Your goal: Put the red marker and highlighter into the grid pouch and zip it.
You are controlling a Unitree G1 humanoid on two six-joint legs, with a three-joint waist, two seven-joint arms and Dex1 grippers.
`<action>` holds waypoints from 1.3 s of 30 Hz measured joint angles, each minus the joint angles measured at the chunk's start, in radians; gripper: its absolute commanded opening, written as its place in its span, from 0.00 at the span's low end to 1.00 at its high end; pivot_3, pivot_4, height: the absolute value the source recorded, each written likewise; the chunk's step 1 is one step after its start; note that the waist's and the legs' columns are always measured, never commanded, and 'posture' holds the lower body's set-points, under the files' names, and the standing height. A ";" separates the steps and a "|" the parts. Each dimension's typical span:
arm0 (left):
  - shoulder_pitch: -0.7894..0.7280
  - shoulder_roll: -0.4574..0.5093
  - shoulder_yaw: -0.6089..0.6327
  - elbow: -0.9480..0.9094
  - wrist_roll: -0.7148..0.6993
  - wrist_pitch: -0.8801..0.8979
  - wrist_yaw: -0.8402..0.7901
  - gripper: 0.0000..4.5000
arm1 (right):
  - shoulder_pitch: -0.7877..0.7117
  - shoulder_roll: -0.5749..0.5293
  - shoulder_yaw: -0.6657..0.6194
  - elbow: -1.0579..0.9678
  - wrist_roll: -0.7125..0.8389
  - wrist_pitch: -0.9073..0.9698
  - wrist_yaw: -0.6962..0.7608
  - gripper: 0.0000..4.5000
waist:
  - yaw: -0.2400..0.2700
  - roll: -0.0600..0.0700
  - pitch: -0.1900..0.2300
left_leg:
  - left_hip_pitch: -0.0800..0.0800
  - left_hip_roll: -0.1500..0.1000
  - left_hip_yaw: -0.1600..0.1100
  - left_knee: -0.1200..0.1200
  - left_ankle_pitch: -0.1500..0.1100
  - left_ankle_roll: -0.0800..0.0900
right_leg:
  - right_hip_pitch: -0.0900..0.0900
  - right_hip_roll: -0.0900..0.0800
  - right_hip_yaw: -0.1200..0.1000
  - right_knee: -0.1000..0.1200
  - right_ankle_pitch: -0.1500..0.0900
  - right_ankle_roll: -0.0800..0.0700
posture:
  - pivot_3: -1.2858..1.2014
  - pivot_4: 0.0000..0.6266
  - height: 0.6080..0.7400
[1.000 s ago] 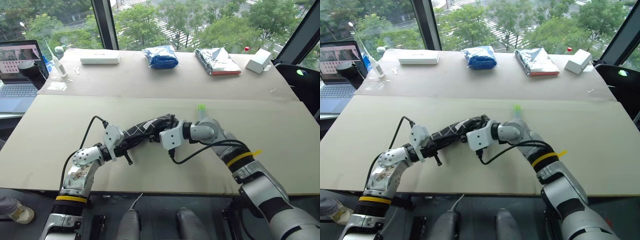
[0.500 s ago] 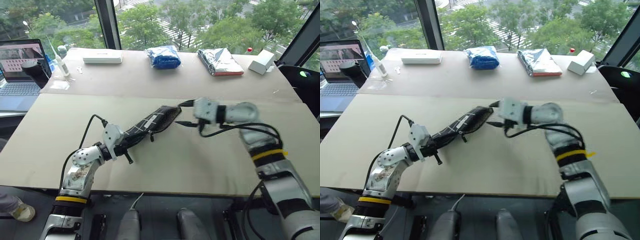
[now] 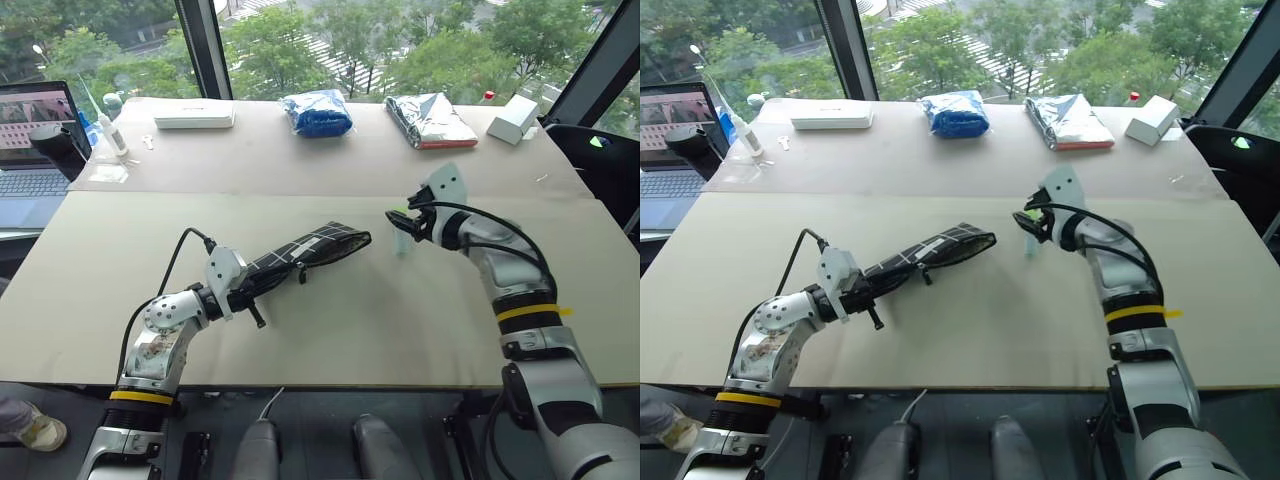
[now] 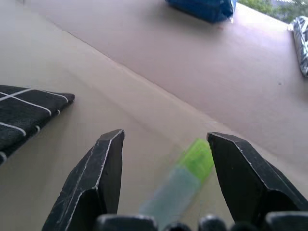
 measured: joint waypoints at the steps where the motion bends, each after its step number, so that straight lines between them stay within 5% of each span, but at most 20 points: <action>1: 0.000 0.000 0.000 0.000 0.000 0.000 0.000 0.00 | 0.002 0.016 0.001 0.003 -0.014 0.018 -0.044 0.69 | 0.001 0.000 0.000 | 0.000 0.000 0.000 0.000 0.000 0.000 | 0.000 0.000 0.000 0.000 0.000 0.000 | 0.52 0.24 1.00; 10: 0.001 0.000 0.000 0.000 0.000 0.000 0.001 0.00 | 0.007 0.096 -0.034 0.007 -0.050 0.076 -0.261 0.69 | -0.004 0.000 0.000 | 0.000 0.000 0.000 0.000 0.000 0.000 | 0.000 0.000 0.000 0.000 0.000 0.000 | 0.52 0.24 1.00; 22: 0.013 -0.006 0.001 0.000 0.000 -0.005 0.011 0.00 | 0.044 0.153 -0.068 -0.013 -0.031 0.195 -0.346 0.69 | -0.003 0.000 0.000 | 0.000 0.000 -0.001 0.000 0.000 0.000 | 0.001 0.000 -0.001 0.000 0.000 0.000 | 0.52 0.24 1.00; 29: 0.014 -0.007 0.001 0.001 0.000 -0.014 0.014 0.00 | 0.073 0.154 -0.073 -0.053 -0.029 0.211 -0.367 0.23 | -0.001 0.000 0.000 | 0.000 0.000 -0.001 0.000 0.000 0.000 | 0.001 0.000 -0.001 0.000 0.000 0.000 | 0.52 0.24 1.00; 39: 0.013 -0.009 0.001 0.018 0.000 -0.016 0.015 0.00 | 0.074 0.142 -0.101 -0.065 0.007 0.147 -0.290 0.23 | -0.004 0.000 0.000 | 0.000 0.000 -0.001 0.000 0.000 0.000 | 0.000 0.000 -0.001 0.000 0.000 0.000 | 0.52 0.24 1.00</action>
